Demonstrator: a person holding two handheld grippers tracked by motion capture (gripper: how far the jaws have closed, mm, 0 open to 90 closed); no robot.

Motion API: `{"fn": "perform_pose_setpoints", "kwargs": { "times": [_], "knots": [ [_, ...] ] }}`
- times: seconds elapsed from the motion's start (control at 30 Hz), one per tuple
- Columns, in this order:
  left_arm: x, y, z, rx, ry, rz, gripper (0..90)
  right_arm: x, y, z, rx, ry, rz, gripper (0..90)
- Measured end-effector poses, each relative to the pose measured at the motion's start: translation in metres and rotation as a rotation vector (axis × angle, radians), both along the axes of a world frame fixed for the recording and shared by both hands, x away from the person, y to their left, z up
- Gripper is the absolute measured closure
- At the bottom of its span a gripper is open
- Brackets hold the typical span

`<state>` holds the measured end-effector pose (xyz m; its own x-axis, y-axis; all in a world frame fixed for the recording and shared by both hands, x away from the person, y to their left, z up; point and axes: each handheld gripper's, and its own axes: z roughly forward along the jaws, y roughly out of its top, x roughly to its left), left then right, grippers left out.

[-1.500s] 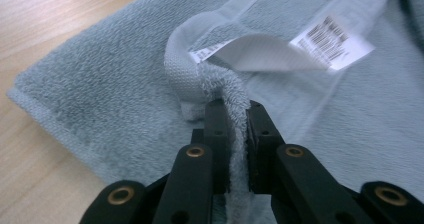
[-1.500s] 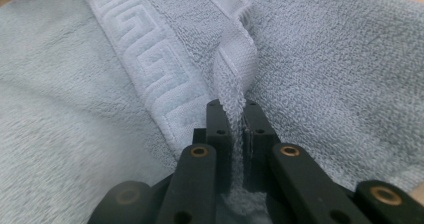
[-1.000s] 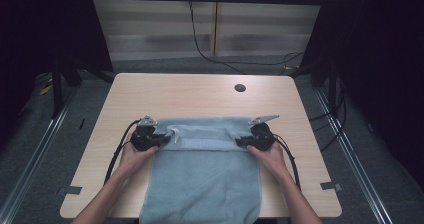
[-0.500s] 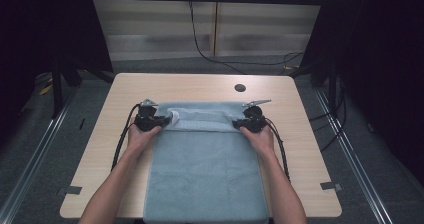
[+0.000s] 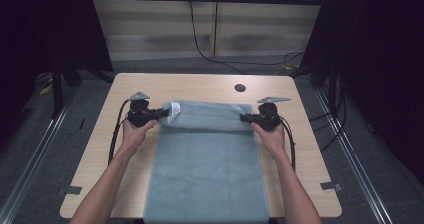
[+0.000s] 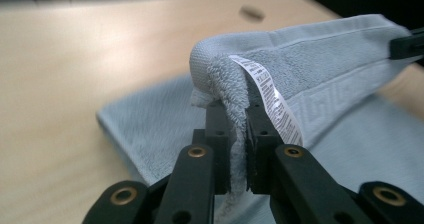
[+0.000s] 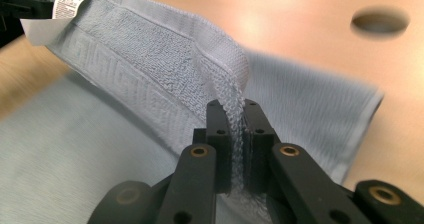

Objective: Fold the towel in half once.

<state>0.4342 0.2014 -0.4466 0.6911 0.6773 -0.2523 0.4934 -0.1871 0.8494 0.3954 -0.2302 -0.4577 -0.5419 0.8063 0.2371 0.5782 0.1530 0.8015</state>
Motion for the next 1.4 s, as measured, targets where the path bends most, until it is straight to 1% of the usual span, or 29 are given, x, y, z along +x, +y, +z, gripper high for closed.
{"fn": "perform_pose_setpoints", "kwargs": {
  "times": [0.03, 0.07, 0.1, 0.13, 0.17, 0.2, 0.23, 0.27, 0.3, 0.4, 0.43, 0.5, 0.53, 0.6, 0.63, 0.7, 0.77, 0.83, 0.9, 0.93, 0.97, 1.0, 1.03, 1.1, 1.17, 1.2, 1.3, 1.37, 1.4],
  "knots": [
    [-0.004, 0.002, 0.011, -0.024, -0.018, -0.008, 83.5, -0.004, -0.002, 0.020, 0.023, -0.052, 0.006, 85.0],
    [-0.008, 0.004, 0.022, -0.043, -0.040, -0.013, 83.5, -0.004, -0.002, 0.020, 0.023, -0.052, 0.006, 85.0],
    [-0.011, 0.005, 0.033, -0.055, -0.061, -0.013, 83.5, -0.008, -0.005, 0.042, 0.057, -0.097, 0.007, 84.9],
    [-0.015, 0.006, 0.044, -0.070, -0.084, -0.019, 83.5, -0.008, -0.005, 0.042, 0.057, -0.097, 0.007, 84.9],
    [-0.020, 0.008, 0.057, -0.085, -0.109, -0.030, 83.4, -0.014, -0.007, 0.066, 0.078, -0.148, 0.014, 84.9],
    [-0.023, 0.009, 0.065, -0.085, -0.130, -0.034, 83.4, -0.014, -0.007, 0.066, 0.078, -0.148, 0.014, 84.9],
    [-0.034, 0.010, 0.085, -0.109, -0.175, -0.046, 83.4, -0.020, -0.008, 0.083, 0.082, -0.183, 0.023, 84.9],
    [-0.034, 0.010, 0.085, -0.109, -0.175, -0.046, 83.4, -0.020, -0.008, 0.083, 0.082, -0.183, 0.023, 84.9],
    [-0.043, 0.011, 0.097, -0.115, -0.195, -0.052, 83.4, -0.028, -0.008, 0.101, 0.095, -0.225, 0.040, 84.9],
    [-0.054, 0.012, 0.108, -0.134, -0.219, -0.070, 83.4, -0.037, -0.008, 0.114, 0.093, -0.252, 0.046, 84.9],
    [-0.068, 0.016, 0.118, -0.153, -0.244, -0.082, 83.4, -0.048, -0.010, 0.127, 0.102, -0.287, 0.065, 84.9],
    [-0.075, 0.018, 0.122, -0.148, -0.255, -0.085, 83.4, -0.054, -0.011, 0.131, 0.107, -0.301, 0.073, 84.9],
    [-0.082, 0.019, 0.126, -0.150, -0.263, -0.093, 83.4, -0.066, -0.013, 0.139, 0.114, -0.317, 0.087, 84.9],
    [-0.098, 0.020, 0.132, -0.145, -0.291, -0.111, 83.4, -0.073, -0.013, 0.142, 0.110, -0.327, 0.098, 84.9],
    [-0.114, 0.022, 0.134, -0.145, -0.301, -0.124, 83.4, -0.087, -0.012, 0.147, 0.100, -0.340, 0.115, 84.9],
    [-0.121, 0.024, 0.132, -0.146, -0.301, -0.127, 83.4, -0.097, -0.012, 0.148, 0.094, -0.344, 0.126, 84.9],
    [-0.138, 0.026, 0.118, -0.118, -0.267, -0.125, 83.4, -0.122, -0.012, 0.142, 0.091, -0.348, 0.154, 84.9],
    [-0.142, 0.026, 0.112, -0.106, -0.252, -0.135, 83.4, -0.128, -0.012, 0.138, 0.087, -0.342, 0.164, 84.9],
    [-0.150, 0.024, 0.096, -0.075, -0.212, -0.150, 83.4, -0.138, -0.011, 0.126, 0.078, -0.314, 0.166, 84.9],
    [-0.154, 0.024, 0.085, -0.055, -0.186, -0.164, 83.4, -0.150, -0.008, 0.106, 0.066, -0.267, 0.179, 84.8],
    [-0.158, 0.025, 0.074, -0.043, -0.162, -0.168, 83.4, -0.150, -0.008, 0.106, 0.066, -0.267, 0.179, 84.8],
    [-0.162, 0.026, 0.050, -0.038, -0.100, -0.170, 83.3, -0.158, -0.007, 0.085, 0.051, -0.215, 0.192, 84.7],
    [-0.164, 0.027, 0.040, -0.050, -0.080, -0.174, 83.3, -0.161, -0.006, 0.075, 0.039, -0.189, 0.194, 84.7],
    [-0.165, 0.028, 0.031, -0.055, -0.068, -0.181, 83.3, -0.164, -0.005, 0.067, 0.027, -0.168, 0.197, 84.7],
    [-0.168, 0.030, 0.019, -0.069, -0.019, -0.177, 83.2, -0.170, -0.005, 0.057, 0.041, -0.147, 0.200, 84.7],
    [-0.170, 0.031, 0.018, -0.060, -0.015, -0.183, 83.2, -0.175, -0.005, 0.054, 0.056, -0.144, 0.204, 84.6],
    [-0.189, 0.037, 0.022, -0.064, -0.064, -0.222, 82.7, -0.197, -0.001, 0.054, 0.047, -0.154, 0.233, 83.3],
    [-0.205, 0.042, 0.018, -0.079, -0.053, -0.259, 82.4, -0.205, -0.001, 0.052, 0.049, -0.144, 0.242, 82.0],
    [-0.212, 0.042, 0.013, -0.067, -0.034, -0.272, 80.8, -0.221, -0.001, 0.044, 0.067, -0.117, 0.276, 76.3]
  ]
}}
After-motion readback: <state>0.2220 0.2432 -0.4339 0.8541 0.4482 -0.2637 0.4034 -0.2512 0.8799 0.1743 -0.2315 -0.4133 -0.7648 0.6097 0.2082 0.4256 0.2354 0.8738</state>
